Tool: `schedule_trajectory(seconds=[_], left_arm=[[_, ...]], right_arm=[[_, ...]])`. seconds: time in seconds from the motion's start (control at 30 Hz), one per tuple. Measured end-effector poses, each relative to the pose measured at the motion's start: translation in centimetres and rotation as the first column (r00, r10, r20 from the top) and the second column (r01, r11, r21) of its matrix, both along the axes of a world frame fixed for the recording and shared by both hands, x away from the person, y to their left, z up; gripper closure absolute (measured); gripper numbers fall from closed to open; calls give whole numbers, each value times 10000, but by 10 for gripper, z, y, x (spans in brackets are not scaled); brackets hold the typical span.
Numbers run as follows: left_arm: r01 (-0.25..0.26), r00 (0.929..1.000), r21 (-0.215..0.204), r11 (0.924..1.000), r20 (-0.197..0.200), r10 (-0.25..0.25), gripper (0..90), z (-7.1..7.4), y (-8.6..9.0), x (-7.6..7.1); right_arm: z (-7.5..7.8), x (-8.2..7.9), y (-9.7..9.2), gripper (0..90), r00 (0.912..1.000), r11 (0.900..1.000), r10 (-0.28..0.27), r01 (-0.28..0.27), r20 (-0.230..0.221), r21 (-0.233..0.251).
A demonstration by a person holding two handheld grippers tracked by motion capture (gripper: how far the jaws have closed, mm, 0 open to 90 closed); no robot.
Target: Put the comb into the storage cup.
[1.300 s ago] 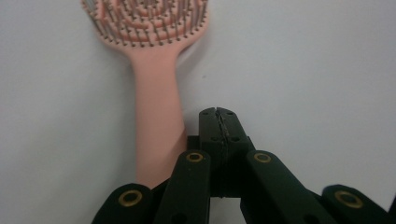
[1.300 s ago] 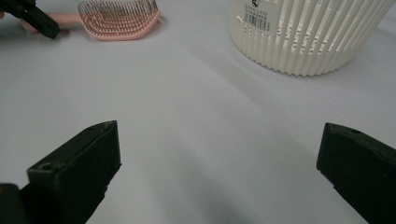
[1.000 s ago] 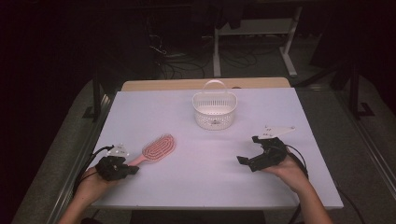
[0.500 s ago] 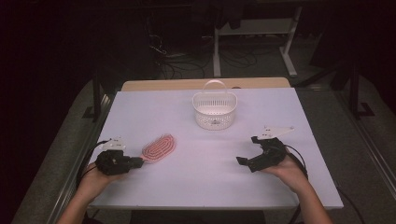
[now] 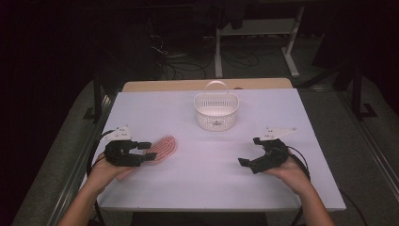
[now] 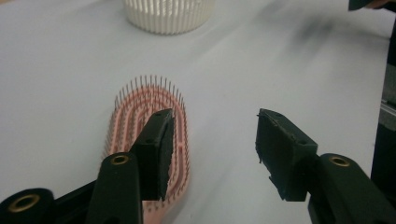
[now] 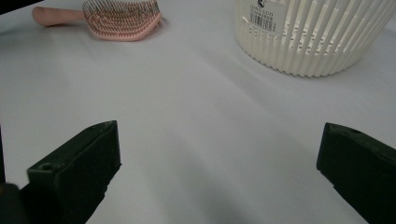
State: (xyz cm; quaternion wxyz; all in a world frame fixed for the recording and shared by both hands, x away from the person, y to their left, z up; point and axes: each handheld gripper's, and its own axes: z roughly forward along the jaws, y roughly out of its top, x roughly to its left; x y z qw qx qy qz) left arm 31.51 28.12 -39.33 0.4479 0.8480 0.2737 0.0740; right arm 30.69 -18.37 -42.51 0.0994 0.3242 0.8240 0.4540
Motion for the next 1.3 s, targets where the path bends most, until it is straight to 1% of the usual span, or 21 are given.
schedule_trajectory(seconds=[0.1,0.2,0.37,0.47,0.57,0.7,0.83,0.9,1.03,1.3], left_arm=[[144,9999,-108,9998,80,-143,421,1,-5,2],[232,9997,-181,9996,74,-230,385,1,-9,3],[85,9996,-393,9992,257,-75,284,-1,-13,2],[61,9991,-499,9987,410,-40,215,-3,-12,3],[145,9985,-558,9983,534,-115,149,-4,-11,4],[109,9975,-741,9972,703,-57,82,-6,-11,5],[251,9981,-710,9972,579,-210,5,-10,-12,6],[316,9977,-648,9974,613,-277,0,-11,-14,7],[299,9975,-596,9978,657,-259,0,-11,-14,7],[268,9969,-683,9973,753,-217,0,-11,-14,6]], right_arm=[[0,0,0,0,10000,10000,-3,3,12,30],[0,0,0,0,10000,10000,1,-1,8,19],[0,0,0,0,10000,10000,25,-25,9,6],[0,-1,0,0,10000,10000,59,-59,12,5],[0,-1,0,0,10000,10000,80,-80,1,3],[0,-1,0,0,10000,10000,82,-82,-21,0],[0,-1,0,0,10000,10000,98,-98,-2,-11],[0,-1,0,0,10000,10000,94,-94,-4,-14],[0,-1,0,0,9999,9999,103,-103,-12,-27],[-1,-1,0,0,9999,9999,114,-114,-19,-50]])
